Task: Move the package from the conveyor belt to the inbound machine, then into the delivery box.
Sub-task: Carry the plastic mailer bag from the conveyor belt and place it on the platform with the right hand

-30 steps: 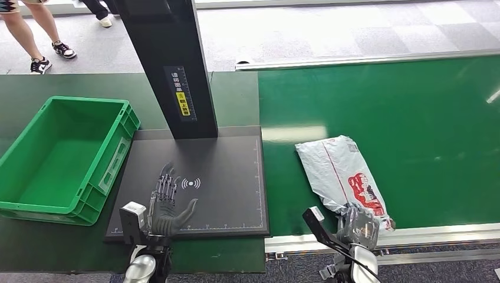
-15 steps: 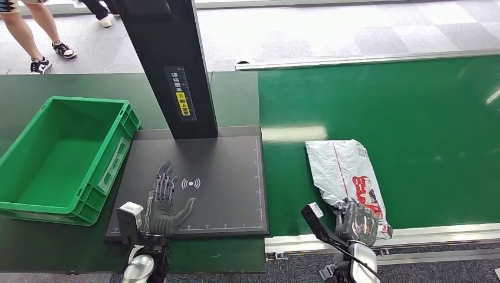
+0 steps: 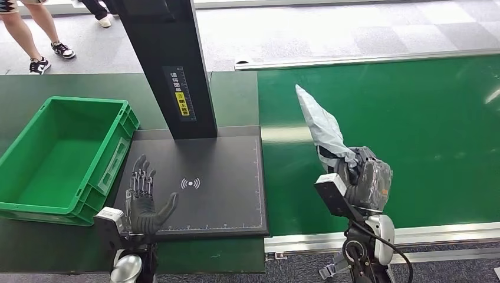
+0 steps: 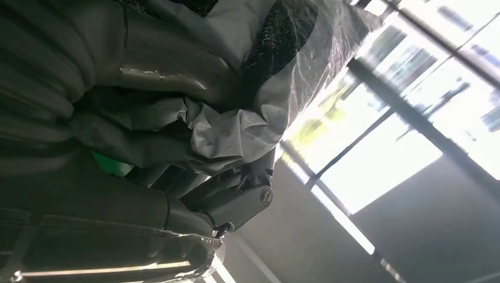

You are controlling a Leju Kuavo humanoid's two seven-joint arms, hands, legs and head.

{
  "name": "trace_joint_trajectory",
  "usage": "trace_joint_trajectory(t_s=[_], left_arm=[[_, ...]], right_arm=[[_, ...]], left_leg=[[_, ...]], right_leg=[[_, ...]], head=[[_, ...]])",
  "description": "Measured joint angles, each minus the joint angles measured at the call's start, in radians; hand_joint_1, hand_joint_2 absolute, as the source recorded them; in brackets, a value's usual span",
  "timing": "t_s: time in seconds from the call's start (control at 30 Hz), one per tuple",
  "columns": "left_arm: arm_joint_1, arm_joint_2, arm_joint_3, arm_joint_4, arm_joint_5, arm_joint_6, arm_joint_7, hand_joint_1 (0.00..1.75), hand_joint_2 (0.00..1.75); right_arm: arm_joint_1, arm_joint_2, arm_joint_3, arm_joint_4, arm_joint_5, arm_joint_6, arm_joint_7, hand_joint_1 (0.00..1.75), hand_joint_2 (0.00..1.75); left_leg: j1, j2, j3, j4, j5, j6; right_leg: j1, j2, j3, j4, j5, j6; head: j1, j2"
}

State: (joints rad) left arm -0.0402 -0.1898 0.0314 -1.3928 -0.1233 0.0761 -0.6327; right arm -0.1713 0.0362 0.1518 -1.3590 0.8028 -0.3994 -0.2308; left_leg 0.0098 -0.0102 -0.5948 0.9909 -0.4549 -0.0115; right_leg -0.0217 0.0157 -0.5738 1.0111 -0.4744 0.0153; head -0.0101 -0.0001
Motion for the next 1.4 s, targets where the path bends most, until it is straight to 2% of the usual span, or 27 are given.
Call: trace_joint_trajectory(t_s=[0.07,0.13,0.3,0.43,0.73,0.77,0.87,0.9,0.97,1.1,1.4], left_arm=[[-0.003,0.010,0.016,-0.019,-0.001,0.014,-0.009,0.00,1.75],[-0.006,0.022,0.035,-0.040,0.002,0.032,-0.015,0.00,1.75],[-0.007,0.046,0.084,-0.106,0.009,0.066,-0.020,0.00,1.75],[-0.013,0.057,0.114,-0.144,0.010,0.080,-0.022,0.00,1.75],[-0.049,0.073,0.168,-0.173,0.008,0.099,-0.025,0.00,1.75],[-0.048,0.073,0.173,-0.176,0.008,0.100,-0.025,0.00,1.75],[-0.041,0.074,0.189,-0.186,0.007,0.103,-0.026,0.00,1.75],[-0.037,0.074,0.196,-0.190,0.007,0.103,-0.026,0.00,1.75],[-0.029,0.073,0.207,-0.201,0.007,0.101,-0.026,0.00,1.75],[-0.015,0.071,0.225,-0.218,0.001,0.094,-0.026,0.00,1.75],[-0.012,0.070,0.240,-0.227,-0.011,0.085,-0.025,0.00,1.75]], right_arm=[[-0.047,-0.002,0.052,-0.036,-0.156,0.130,-0.044,1.75,1.75],[-0.098,0.000,0.104,-0.048,-0.236,0.201,-0.074,1.75,1.75],[-0.212,0.008,0.208,-0.050,-0.315,0.234,-0.107,1.75,1.75],[-0.279,0.027,0.277,-0.049,-0.359,0.283,-0.094,1.75,1.75],[-0.364,0.117,0.428,0.054,-0.420,0.415,-0.051,1.75,1.75],[-0.371,0.127,0.442,0.074,-0.424,0.421,-0.051,1.48,1.75],[-0.387,0.149,0.475,0.122,-0.431,0.430,-0.048,0.17,1.75],[-0.393,0.153,0.484,0.136,-0.433,0.430,-0.043,0.00,1.75],[-0.408,0.159,0.500,0.165,-0.435,0.431,-0.029,0.00,1.75],[-0.430,0.169,0.519,0.217,-0.447,0.440,-0.004,0.00,0.00],[-0.452,0.187,0.527,0.286,-0.470,0.454,0.016,0.00,0.00]], left_leg=[[0.000,0.000,0.000,0.000,0.001,0.000],[0.001,0.000,0.000,0.000,0.001,0.000],[0.001,0.000,0.000,0.000,0.002,-0.001],[0.001,0.000,0.000,0.000,0.002,-0.001],[0.001,0.000,0.000,0.000,0.002,-0.001],[0.001,0.000,0.000,0.000,0.002,-0.001],[0.001,-0.001,0.000,0.000,0.002,-0.001],[0.001,-0.001,0.000,0.000,0.002,-0.001],[0.001,-0.001,0.000,0.000,0.001,-0.001],[0.001,-0.001,0.000,0.000,0.001,-0.001],[0.001,-0.001,0.000,0.000,0.002,-0.001]], right_leg=[[0.000,0.000,0.000,0.000,0.000,0.000],[0.001,0.000,0.001,0.000,0.000,0.000],[0.001,0.000,0.001,0.001,0.000,0.000],[0.001,0.000,0.000,0.000,0.000,0.000],[0.002,0.000,0.000,0.001,0.000,-0.001],[0.002,0.000,0.000,0.001,0.000,-0.001],[0.002,-0.001,0.000,0.001,0.000,-0.001],[0.002,-0.001,0.000,0.001,0.000,-0.001],[0.002,0.000,0.000,0.000,0.000,-0.001],[0.002,-0.001,0.000,0.000,0.000,-0.001],[0.002,-0.001,0.000,0.001,0.000,-0.001]], head=[[0.000,0.000],[0.000,0.000],[0.000,0.000],[0.000,0.000],[0.000,0.000],[0.000,0.000],[0.000,0.000],[0.000,0.000],[0.000,0.000],[0.000,0.000],[0.000,0.000]])
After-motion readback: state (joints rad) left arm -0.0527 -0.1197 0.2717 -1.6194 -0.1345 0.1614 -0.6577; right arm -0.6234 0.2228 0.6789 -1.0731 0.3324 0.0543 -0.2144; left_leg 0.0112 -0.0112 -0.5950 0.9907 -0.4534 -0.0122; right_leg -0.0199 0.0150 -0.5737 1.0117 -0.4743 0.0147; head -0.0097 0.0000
